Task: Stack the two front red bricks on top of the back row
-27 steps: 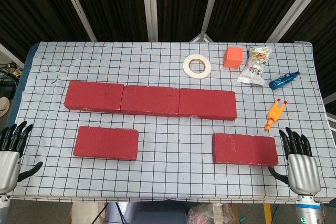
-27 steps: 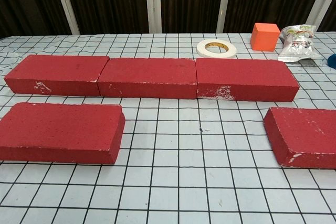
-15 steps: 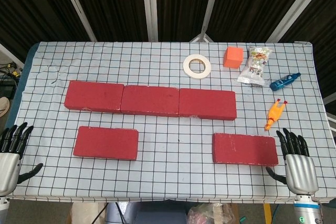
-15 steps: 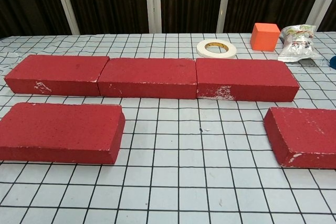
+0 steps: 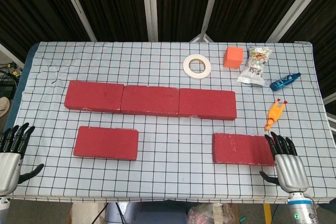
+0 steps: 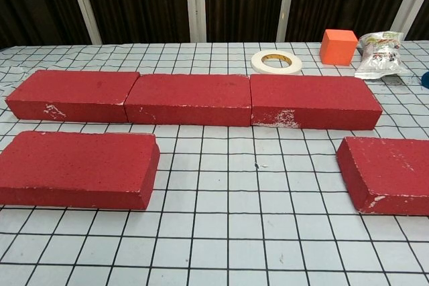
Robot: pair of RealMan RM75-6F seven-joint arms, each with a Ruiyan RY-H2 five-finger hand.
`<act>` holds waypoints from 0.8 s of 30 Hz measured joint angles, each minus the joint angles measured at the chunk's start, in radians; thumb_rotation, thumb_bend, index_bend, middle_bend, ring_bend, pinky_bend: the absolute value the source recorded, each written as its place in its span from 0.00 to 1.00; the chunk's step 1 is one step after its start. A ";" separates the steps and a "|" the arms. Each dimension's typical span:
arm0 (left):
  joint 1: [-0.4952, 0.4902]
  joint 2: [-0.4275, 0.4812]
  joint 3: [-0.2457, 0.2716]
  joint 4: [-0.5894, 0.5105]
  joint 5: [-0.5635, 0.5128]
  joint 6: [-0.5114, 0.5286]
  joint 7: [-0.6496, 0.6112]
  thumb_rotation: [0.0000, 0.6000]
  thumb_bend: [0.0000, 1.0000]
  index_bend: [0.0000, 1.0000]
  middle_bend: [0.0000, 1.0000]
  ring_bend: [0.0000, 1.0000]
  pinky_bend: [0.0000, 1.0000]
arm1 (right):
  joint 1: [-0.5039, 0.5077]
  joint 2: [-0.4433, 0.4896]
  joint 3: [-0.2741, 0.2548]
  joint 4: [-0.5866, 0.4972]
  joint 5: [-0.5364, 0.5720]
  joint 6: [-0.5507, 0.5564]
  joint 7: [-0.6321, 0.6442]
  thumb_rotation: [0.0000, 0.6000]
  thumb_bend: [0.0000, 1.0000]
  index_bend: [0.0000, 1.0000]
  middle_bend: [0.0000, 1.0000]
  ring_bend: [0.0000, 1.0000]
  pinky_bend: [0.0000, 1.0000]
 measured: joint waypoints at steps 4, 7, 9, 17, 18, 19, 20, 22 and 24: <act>-0.002 -0.004 -0.005 -0.001 -0.012 -0.004 0.018 1.00 0.00 0.06 0.02 0.00 0.05 | 0.042 0.018 0.016 -0.020 0.082 -0.080 -0.028 1.00 0.18 0.00 0.00 0.00 0.00; -0.002 -0.003 -0.003 -0.003 -0.008 -0.005 0.017 1.00 0.00 0.06 0.02 0.00 0.05 | 0.087 0.036 0.031 -0.040 0.158 -0.154 -0.054 1.00 0.18 0.00 0.00 0.00 0.00; -0.001 -0.005 -0.003 -0.002 -0.008 -0.003 0.020 1.00 0.00 0.06 0.02 0.00 0.05 | 0.121 0.044 0.042 -0.051 0.211 -0.193 -0.082 1.00 0.18 0.00 0.00 0.00 0.00; -0.003 -0.006 -0.007 -0.003 -0.019 -0.009 0.026 1.00 0.00 0.06 0.02 0.00 0.05 | 0.224 0.036 0.073 -0.079 0.406 -0.250 -0.205 1.00 0.18 0.00 0.00 0.00 0.00; -0.003 -0.005 -0.007 -0.003 -0.018 -0.008 0.026 1.00 0.00 0.06 0.02 0.00 0.05 | 0.233 0.034 0.074 -0.081 0.424 -0.252 -0.217 1.00 0.18 0.00 0.00 0.00 0.00; -0.003 -0.005 -0.008 -0.003 -0.019 -0.007 0.026 1.00 0.00 0.06 0.02 0.00 0.05 | 0.241 0.033 0.074 -0.084 0.442 -0.254 -0.228 1.00 0.18 0.00 0.00 0.00 0.00; -0.003 -0.005 -0.008 -0.003 -0.019 -0.007 0.026 1.00 0.00 0.06 0.02 0.00 0.05 | 0.252 0.031 0.074 -0.087 0.465 -0.256 -0.241 1.00 0.18 0.00 0.00 0.00 0.00; -0.003 -0.005 -0.008 -0.003 -0.021 -0.008 0.025 1.00 0.00 0.06 0.02 0.00 0.05 | 0.267 0.028 0.073 -0.090 0.497 -0.258 -0.259 1.00 0.18 0.00 0.00 0.00 0.00; -0.003 -0.005 -0.009 -0.003 -0.024 -0.008 0.025 1.00 0.00 0.06 0.02 0.00 0.05 | 0.284 0.025 0.069 -0.092 0.529 -0.258 -0.277 1.00 0.18 0.00 0.00 0.00 0.00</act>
